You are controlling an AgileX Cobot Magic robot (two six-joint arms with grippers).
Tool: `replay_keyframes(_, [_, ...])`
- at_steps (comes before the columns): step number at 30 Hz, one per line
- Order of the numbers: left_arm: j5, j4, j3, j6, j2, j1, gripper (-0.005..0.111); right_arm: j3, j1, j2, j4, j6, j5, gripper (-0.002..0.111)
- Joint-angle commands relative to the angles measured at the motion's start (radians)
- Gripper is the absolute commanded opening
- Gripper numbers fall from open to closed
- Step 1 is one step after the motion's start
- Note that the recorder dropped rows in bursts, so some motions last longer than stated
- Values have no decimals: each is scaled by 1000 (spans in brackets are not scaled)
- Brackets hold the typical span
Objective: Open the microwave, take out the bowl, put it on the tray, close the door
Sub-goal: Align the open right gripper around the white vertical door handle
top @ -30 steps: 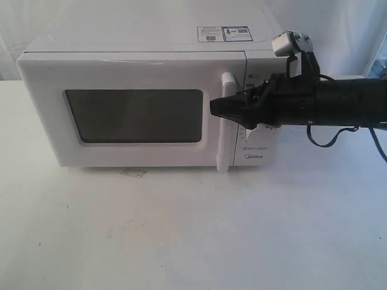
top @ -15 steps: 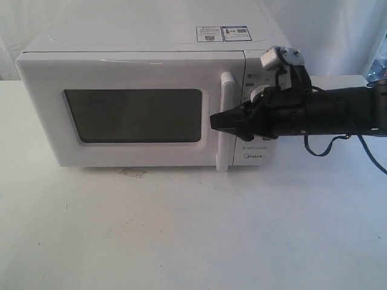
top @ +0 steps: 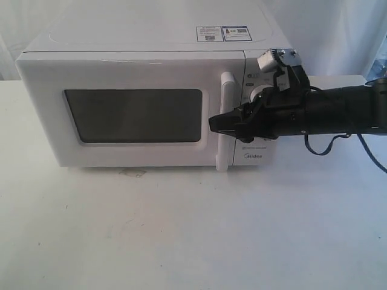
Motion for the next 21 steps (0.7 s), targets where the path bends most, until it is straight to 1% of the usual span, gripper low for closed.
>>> replay_keyframes(1, [2,-5,4,3,-5,-2,0,-58,-9,-20,119,-43,-70,52])
replay_keyframes(11, [2,-5,4,3,-5,-2,0,-58,-9,-107,119,-29,-82,52])
replay_keyframes(21, [2,-5,4,3,-5,-2,0,-44,-7,-114,119,-29,-102,52])
